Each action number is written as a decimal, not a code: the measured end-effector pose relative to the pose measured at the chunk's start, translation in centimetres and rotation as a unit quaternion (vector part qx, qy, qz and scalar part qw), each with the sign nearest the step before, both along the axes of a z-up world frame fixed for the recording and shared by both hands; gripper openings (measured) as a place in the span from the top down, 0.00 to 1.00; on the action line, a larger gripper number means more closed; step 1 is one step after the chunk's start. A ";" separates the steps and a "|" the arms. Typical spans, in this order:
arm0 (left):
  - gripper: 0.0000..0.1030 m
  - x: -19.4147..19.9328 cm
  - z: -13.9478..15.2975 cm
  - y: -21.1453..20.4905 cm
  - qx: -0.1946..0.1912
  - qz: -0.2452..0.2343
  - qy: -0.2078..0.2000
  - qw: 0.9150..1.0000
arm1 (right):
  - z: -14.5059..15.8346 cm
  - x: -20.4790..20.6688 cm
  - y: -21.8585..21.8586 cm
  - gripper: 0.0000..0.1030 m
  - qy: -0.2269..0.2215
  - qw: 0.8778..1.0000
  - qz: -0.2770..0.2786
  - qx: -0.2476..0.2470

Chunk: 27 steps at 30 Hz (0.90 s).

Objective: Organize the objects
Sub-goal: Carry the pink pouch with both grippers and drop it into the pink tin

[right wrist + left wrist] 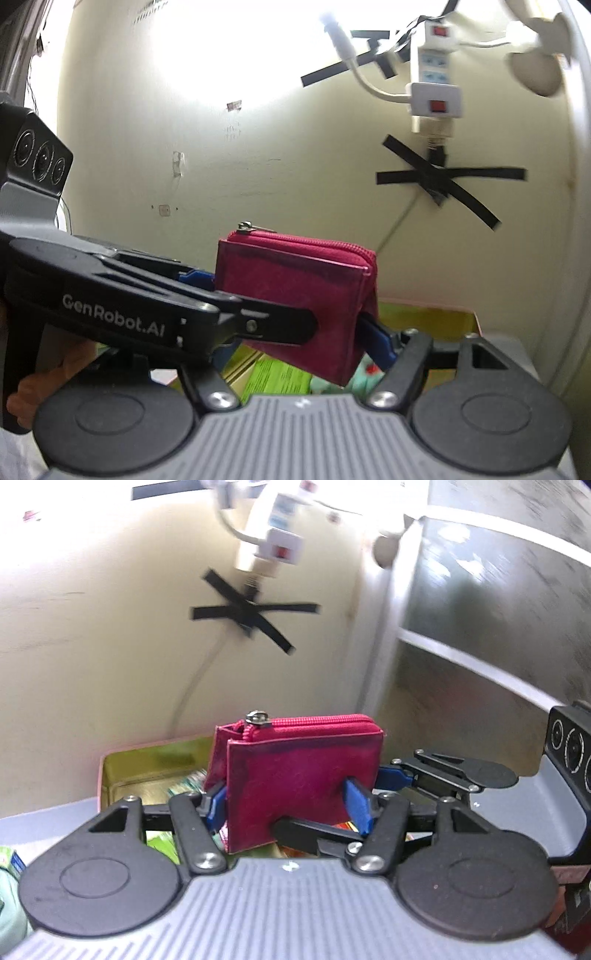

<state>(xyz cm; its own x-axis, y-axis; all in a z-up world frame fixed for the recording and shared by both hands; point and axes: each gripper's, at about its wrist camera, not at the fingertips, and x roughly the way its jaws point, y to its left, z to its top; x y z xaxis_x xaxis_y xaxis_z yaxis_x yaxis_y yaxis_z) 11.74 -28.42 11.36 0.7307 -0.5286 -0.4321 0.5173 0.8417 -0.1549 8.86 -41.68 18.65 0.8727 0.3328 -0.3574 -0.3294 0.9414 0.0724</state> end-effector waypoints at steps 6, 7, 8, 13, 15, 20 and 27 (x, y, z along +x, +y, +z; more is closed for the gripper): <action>0.37 4.9 0.4 1.1 -0.016 0.027 0.005 0.999 | 0.4 6.7 0.3 0.31 0.038 0.999 0.020 -0.009; 0.37 5.7 0.3 1.2 -0.012 0.030 0.007 0.999 | 0.1 7.7 0.3 0.31 0.052 0.998 0.023 -0.007; 0.38 6.6 0.1 1.3 -0.010 0.033 0.009 0.999 | -0.3 8.9 0.3 0.31 0.066 0.998 0.023 -0.006; 0.36 10.7 -2.2 1.8 -0.008 0.057 0.041 0.997 | -3.1 13.6 0.5 0.30 0.119 0.993 0.023 -0.005; 0.34 12.0 -3.2 2.0 -0.004 0.076 0.048 0.996 | -4.2 15.2 0.6 0.30 0.138 0.990 0.014 -0.011; 0.26 14.9 -5.3 3.3 -0.003 0.139 0.087 0.986 | -6.4 18.2 0.2 0.28 0.176 0.984 -0.023 -0.025; 0.26 14.1 -5.5 3.8 0.012 0.147 0.085 0.985 | -7.9 17.8 -0.7 0.28 0.184 0.982 -0.034 -0.014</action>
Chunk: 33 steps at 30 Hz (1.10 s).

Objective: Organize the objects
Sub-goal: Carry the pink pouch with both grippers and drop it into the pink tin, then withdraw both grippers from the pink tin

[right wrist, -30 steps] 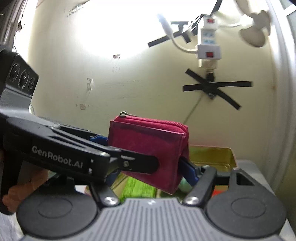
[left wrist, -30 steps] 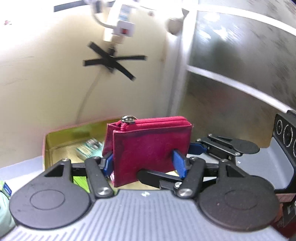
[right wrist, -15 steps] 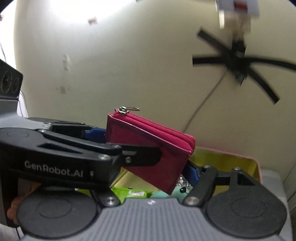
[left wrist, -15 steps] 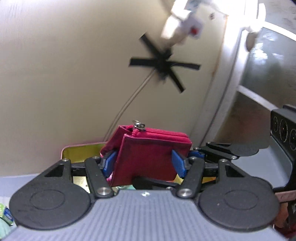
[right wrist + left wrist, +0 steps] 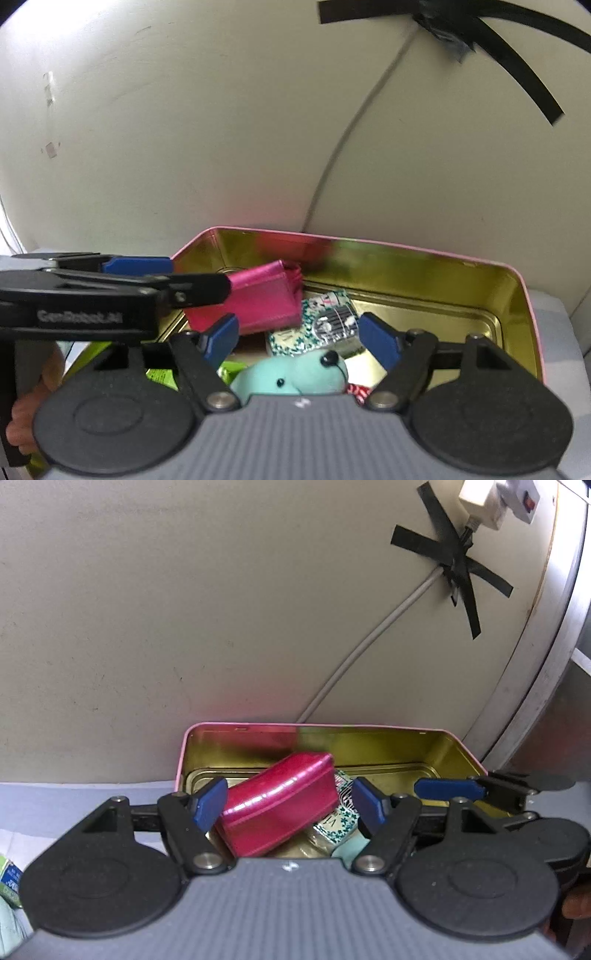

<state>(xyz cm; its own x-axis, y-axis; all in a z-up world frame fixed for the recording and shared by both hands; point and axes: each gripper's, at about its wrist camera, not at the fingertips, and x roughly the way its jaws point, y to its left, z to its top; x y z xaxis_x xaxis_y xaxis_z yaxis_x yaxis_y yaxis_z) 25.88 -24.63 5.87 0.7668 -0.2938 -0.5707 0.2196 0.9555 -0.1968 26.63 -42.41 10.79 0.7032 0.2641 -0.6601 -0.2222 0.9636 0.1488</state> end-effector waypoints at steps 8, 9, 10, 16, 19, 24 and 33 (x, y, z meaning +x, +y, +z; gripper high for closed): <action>0.26 -3.8 1.7 -0.7 0.014 -0.004 -0.010 1.000 | 1.1 -2.4 -0.1 0.28 -0.007 1.000 -0.002 -0.003; 0.26 -4.5 2.0 -0.6 0.013 -0.005 -0.012 1.000 | 1.5 -3.0 -0.1 0.28 -0.009 1.000 -0.002 -0.001; 0.26 -5.4 2.4 -0.7 0.012 -0.007 -0.015 1.000 | 1.7 -3.7 -0.1 0.28 -0.012 1.000 -0.002 0.001; 0.26 -10.1 3.5 -1.6 0.005 -0.015 -0.023 1.000 | 3.2 -9.2 -0.1 0.28 -0.030 1.000 -0.008 0.001; 0.26 -13.1 4.3 -1.5 -0.006 -0.023 -0.033 0.999 | 4.1 -12.3 0.0 0.28 -0.047 0.999 -0.007 0.003; 0.23 -17.6 4.9 -1.3 -0.014 -0.036 -0.046 0.998 | 5.1 -18.7 0.1 0.27 -0.083 0.996 -0.002 0.008; 0.23 -26.1 0.7 -0.3 0.068 -0.035 -0.070 0.995 | 2.0 -29.3 0.7 0.23 -0.098 0.994 -0.004 0.044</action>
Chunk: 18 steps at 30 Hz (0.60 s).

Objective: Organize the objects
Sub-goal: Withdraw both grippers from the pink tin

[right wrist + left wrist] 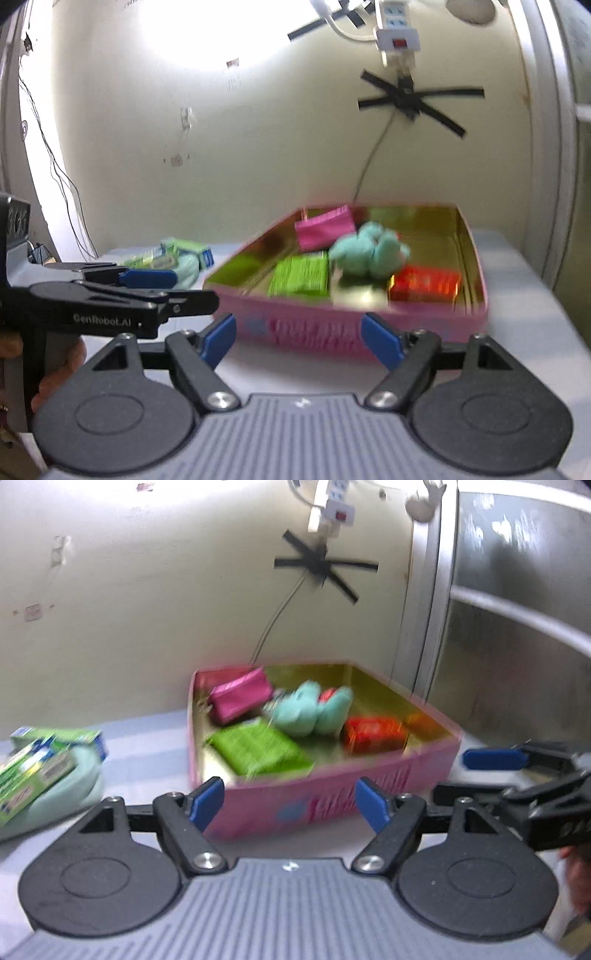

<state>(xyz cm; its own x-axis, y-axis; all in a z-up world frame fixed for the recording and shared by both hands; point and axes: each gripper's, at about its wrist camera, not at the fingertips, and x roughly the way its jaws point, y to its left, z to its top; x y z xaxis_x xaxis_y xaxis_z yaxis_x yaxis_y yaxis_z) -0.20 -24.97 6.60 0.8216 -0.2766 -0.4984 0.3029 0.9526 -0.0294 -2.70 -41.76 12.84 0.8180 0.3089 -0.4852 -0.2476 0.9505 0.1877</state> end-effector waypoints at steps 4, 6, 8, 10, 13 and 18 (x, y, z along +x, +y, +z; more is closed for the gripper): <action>0.23 -0.7 -2.8 0.7 0.019 0.020 0.028 0.999 | -2.8 -1.4 0.9 0.23 0.027 1.000 -0.013 0.000; 0.23 -0.7 -3.8 0.9 0.026 0.031 0.037 0.998 | -4.1 -1.5 1.1 0.23 0.046 0.999 -0.021 0.012; 0.23 -0.5 -4.6 1.2 0.027 0.043 0.048 0.998 | -5.1 -1.5 1.4 0.23 0.058 0.998 -0.030 0.015; 0.23 -0.4 -5.1 1.5 0.031 0.054 0.056 0.997 | -5.8 -1.3 1.7 0.23 0.065 0.997 -0.038 0.012; 0.23 -0.4 -5.5 1.9 0.041 0.068 0.059 0.995 | -6.7 -0.8 1.9 0.23 0.077 0.996 -0.043 0.011; 0.23 0.3 -6.1 2.9 0.049 0.093 0.071 0.992 | -7.1 -0.2 3.3 0.23 0.073 0.996 -0.038 -0.021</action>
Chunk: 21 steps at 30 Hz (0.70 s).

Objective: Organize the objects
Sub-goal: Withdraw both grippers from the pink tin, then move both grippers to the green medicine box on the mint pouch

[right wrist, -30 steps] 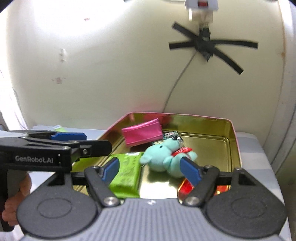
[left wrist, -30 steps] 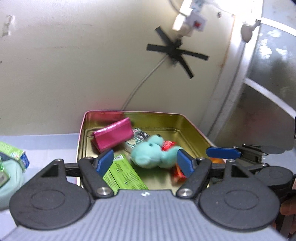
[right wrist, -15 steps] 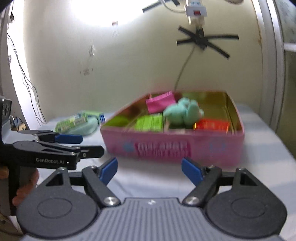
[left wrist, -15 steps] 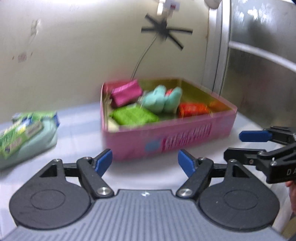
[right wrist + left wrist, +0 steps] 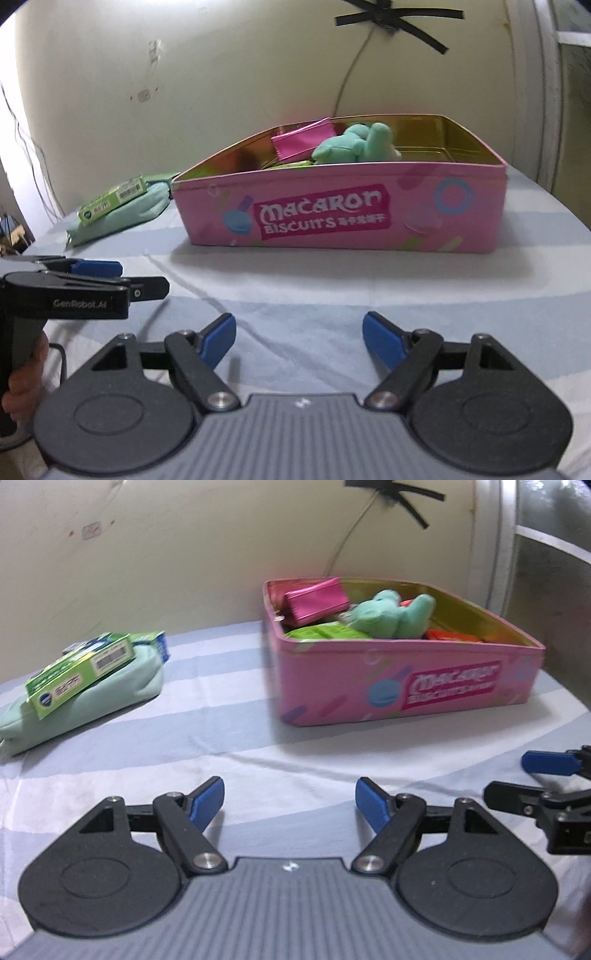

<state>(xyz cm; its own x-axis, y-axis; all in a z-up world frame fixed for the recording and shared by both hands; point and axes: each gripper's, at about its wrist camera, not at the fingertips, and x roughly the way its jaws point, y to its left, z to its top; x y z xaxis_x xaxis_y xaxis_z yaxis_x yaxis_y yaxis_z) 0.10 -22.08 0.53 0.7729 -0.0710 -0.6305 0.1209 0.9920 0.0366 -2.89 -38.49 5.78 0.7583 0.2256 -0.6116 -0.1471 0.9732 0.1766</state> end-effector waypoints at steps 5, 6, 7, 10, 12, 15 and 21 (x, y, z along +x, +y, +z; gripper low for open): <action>0.21 0.5 -0.3 1.6 0.001 0.021 0.004 1.000 | -0.2 0.5 2.1 0.23 -0.003 0.999 0.021 -0.025; 0.20 0.6 -0.4 1.9 0.000 0.022 0.004 1.000 | -0.2 0.5 2.5 0.22 -0.004 0.999 0.025 -0.029; 0.19 0.7 -0.4 2.2 -0.001 0.024 0.004 1.000 | -0.1 0.6 3.0 0.22 -0.004 0.999 0.029 -0.033; 0.18 0.8 -0.3 3.2 0.002 0.030 0.004 1.000 | 0.1 1.0 4.4 0.22 0.000 0.998 0.047 -0.033; 0.16 0.9 -0.3 4.0 0.005 0.036 0.003 0.999 | 0.2 1.3 5.7 0.22 0.000 0.998 0.060 -0.037; 0.14 1.0 -0.5 5.7 0.002 0.043 0.002 0.999 | 0.3 1.8 7.8 0.22 0.001 0.996 0.081 -0.045; 0.11 0.7 -1.1 10.3 -0.007 0.061 -0.001 0.998 | 0.3 3.1 13.3 0.21 0.004 0.989 0.137 -0.049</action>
